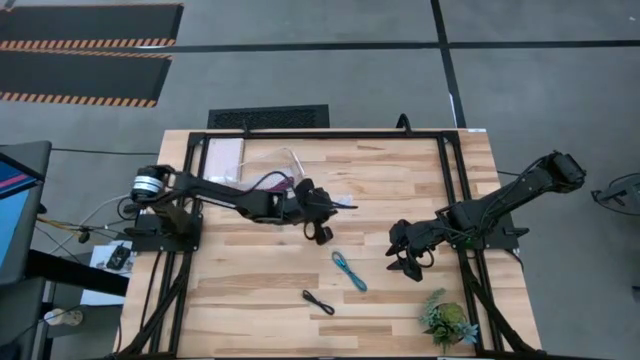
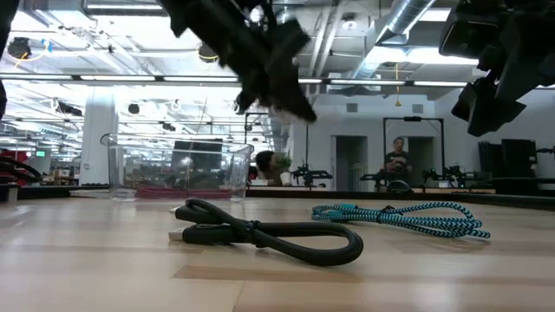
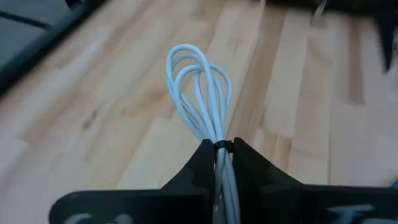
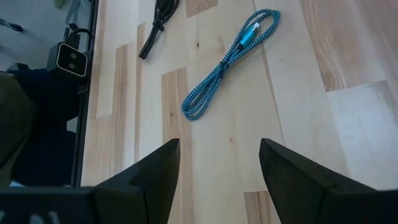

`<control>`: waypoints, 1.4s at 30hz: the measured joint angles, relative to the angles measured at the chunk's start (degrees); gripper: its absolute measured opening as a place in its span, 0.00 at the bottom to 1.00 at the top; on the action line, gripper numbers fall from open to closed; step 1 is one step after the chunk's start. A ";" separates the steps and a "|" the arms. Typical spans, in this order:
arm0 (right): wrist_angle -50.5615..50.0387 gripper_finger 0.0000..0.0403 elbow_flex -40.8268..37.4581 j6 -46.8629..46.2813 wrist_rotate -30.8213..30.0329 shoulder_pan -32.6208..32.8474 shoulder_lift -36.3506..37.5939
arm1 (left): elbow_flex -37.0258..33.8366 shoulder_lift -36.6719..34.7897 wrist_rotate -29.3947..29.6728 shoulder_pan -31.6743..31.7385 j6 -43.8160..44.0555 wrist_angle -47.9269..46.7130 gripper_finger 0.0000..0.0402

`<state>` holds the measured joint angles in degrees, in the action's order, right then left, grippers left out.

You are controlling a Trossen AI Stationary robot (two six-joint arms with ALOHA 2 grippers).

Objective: Pick and place USB-C Cables
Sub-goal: Put the white usb cables into the bin

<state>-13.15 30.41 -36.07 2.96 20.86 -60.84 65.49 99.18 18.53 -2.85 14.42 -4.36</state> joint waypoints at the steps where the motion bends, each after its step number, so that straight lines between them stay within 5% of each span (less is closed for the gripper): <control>1: -0.01 0.61 0.00 0.00 0.00 0.01 0.00 | -0.02 -1.33 0.38 -0.07 -0.24 -0.66 0.02; 21: 0.47 0.61 0.00 0.02 -0.09 0.00 0.00 | 0.00 -28.23 17.79 0.23 -2.80 -27.05 0.02; 34: 0.40 0.61 0.00 0.41 -1.42 0.00 0.00 | 0.00 -31.52 15.96 6.27 -2.57 -45.31 0.03; 42: 0.30 0.61 0.01 0.50 -1.51 0.02 0.00 | -2.81 -31.48 9.51 12.76 -7.01 -44.47 0.03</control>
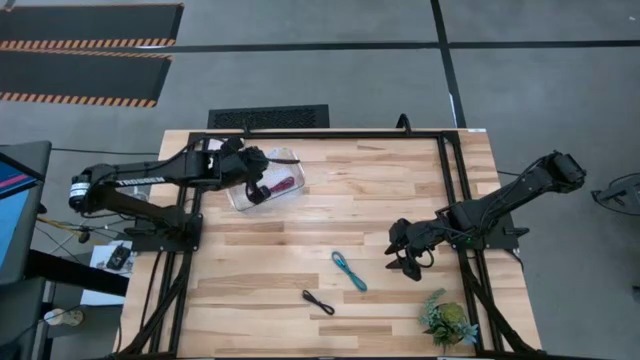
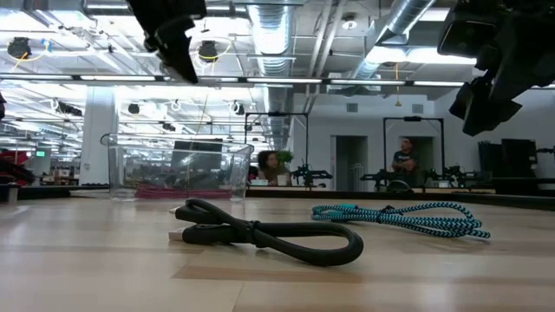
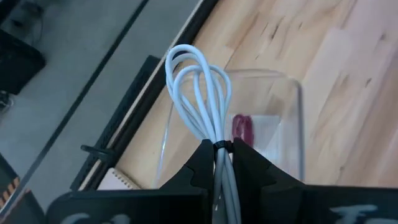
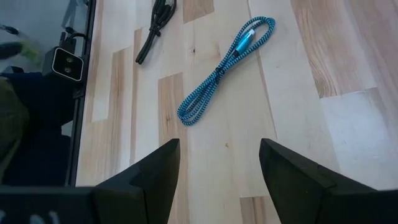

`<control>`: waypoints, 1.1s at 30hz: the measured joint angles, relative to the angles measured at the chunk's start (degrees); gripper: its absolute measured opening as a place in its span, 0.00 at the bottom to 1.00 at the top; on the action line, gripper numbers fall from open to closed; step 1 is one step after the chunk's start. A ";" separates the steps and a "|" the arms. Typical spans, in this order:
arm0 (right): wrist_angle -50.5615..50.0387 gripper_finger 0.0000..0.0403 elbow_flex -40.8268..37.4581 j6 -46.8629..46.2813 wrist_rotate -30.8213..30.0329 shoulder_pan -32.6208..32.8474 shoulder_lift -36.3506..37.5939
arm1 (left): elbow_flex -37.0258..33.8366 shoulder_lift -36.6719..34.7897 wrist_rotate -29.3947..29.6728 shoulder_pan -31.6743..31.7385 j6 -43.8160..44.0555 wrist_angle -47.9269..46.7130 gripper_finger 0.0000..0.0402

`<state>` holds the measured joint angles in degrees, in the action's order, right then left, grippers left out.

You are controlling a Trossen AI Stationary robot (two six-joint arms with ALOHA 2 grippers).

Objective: Pick and place USB-C Cables
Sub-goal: Put the white usb cables into the bin

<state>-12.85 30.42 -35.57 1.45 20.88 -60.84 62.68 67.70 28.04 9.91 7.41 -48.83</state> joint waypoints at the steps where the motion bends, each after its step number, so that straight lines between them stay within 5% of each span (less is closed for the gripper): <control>1: -0.01 0.61 -0.01 0.00 0.00 0.00 0.00 | -0.71 0.00 -0.78 0.86 -0.58 0.73 0.03; 16: 0.03 0.61 -0.01 0.00 -0.02 -0.01 0.00 | -13.55 0.02 -13.31 11.34 -5.74 12.04 0.03; 33: 0.03 0.61 -0.01 0.00 -0.27 -0.01 0.00 | -16.05 0.02 -28.30 24.79 -11.07 14.31 0.03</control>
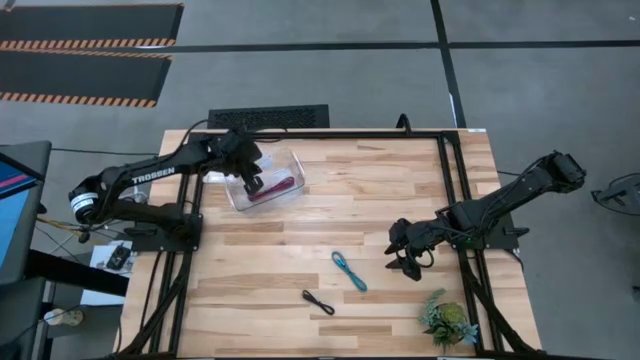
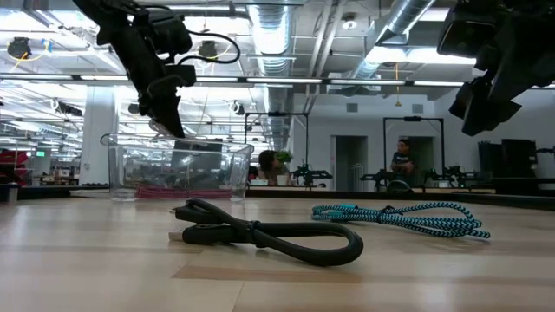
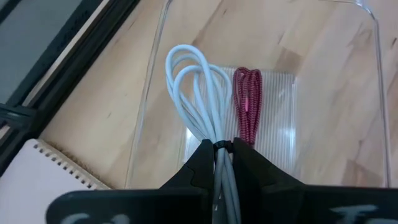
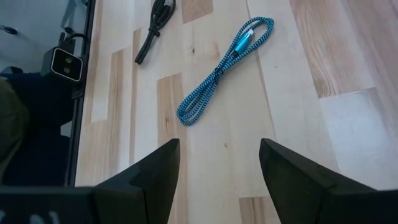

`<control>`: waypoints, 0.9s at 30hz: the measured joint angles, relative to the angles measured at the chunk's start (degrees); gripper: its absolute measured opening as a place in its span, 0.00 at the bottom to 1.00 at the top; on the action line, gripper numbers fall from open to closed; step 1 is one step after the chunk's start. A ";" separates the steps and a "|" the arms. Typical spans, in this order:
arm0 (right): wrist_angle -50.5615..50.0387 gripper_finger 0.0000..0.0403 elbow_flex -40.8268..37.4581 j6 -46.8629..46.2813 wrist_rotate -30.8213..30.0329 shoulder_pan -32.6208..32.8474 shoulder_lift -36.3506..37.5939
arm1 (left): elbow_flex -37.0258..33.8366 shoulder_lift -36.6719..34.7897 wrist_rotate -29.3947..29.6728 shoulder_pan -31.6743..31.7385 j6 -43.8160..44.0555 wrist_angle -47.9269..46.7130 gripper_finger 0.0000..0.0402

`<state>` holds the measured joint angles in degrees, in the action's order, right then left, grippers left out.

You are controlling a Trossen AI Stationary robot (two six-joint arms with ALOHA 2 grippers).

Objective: Pick and place USB-C Cables
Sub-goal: Put the white usb cables into the bin

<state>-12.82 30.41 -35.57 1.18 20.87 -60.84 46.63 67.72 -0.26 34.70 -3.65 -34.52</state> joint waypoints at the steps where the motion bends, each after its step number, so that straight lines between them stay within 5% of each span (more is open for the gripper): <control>1: 0.00 0.61 0.00 0.01 -0.15 0.00 0.00 | 0.00 0.00 -0.01 -0.30 -0.11 0.02 0.03; 27: -0.02 0.61 0.00 0.02 -0.43 0.06 0.00 | 0.07 11.30 7.30 -7.58 -1.69 0.96 0.03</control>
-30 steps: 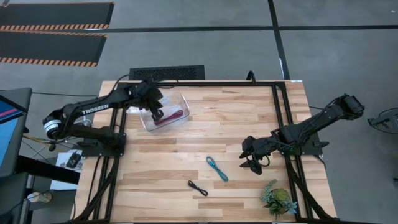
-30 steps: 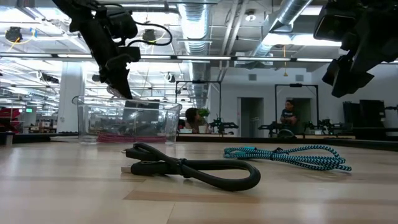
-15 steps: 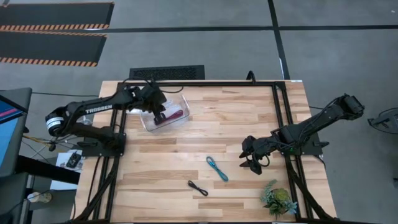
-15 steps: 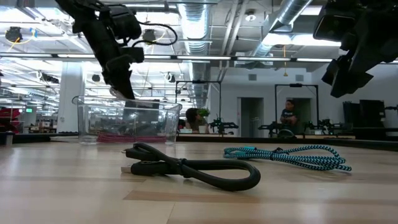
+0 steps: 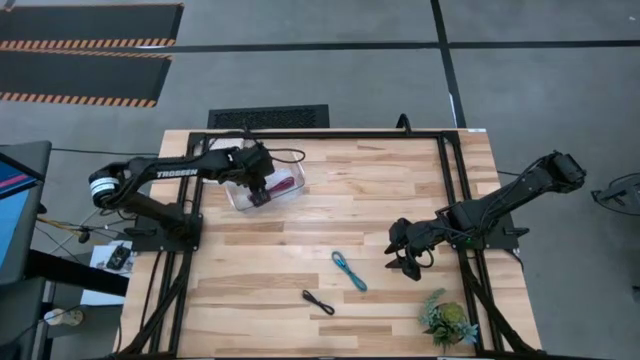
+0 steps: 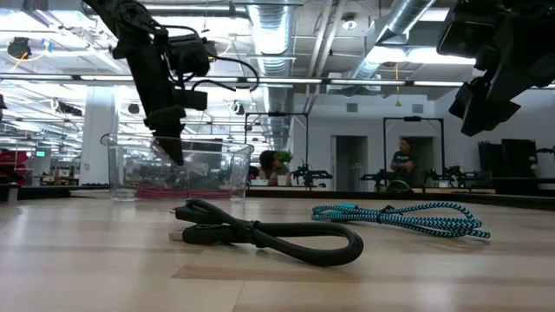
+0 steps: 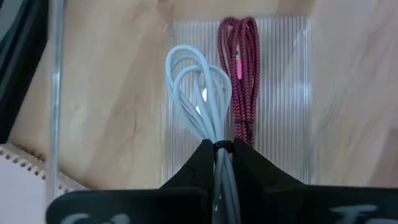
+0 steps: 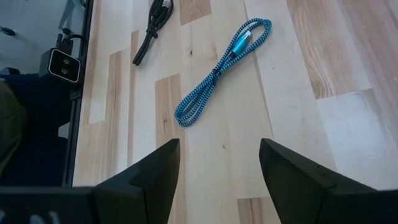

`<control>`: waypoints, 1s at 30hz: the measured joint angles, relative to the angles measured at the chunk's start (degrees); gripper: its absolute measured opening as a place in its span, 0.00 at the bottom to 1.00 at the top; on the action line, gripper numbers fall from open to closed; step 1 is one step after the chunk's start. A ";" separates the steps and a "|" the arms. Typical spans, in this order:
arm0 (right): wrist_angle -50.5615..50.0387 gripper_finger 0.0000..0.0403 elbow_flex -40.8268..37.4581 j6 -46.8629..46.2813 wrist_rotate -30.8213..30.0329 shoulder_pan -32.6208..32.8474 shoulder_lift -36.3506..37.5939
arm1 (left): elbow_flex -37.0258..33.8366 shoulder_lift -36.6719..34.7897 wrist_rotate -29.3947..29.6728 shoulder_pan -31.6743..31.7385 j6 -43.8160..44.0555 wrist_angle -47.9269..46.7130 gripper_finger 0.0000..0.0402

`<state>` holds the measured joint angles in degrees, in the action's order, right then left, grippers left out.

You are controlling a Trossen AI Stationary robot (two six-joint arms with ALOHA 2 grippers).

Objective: Pick and place USB-C Cables
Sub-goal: Put the white usb cables into the bin

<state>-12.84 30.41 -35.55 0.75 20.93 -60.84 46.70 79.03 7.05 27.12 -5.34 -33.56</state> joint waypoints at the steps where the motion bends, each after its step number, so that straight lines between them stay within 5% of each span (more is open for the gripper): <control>1: 0.00 0.61 0.02 0.00 0.00 0.00 0.00 | 0.00 0.60 0.31 -0.46 -0.15 0.05 0.03; 14: -0.02 0.61 0.01 -0.01 0.00 0.00 0.00 | 0.00 3.49 12.74 -8.22 -4.01 -0.67 0.03; 30: -0.07 0.61 0.00 -0.01 0.02 0.00 0.00 | 0.02 3.49 6.78 -8.95 -20.61 -4.42 0.03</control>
<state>-12.91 30.41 -35.56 0.78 20.93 -60.84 46.72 82.52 13.82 18.16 -25.95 -37.98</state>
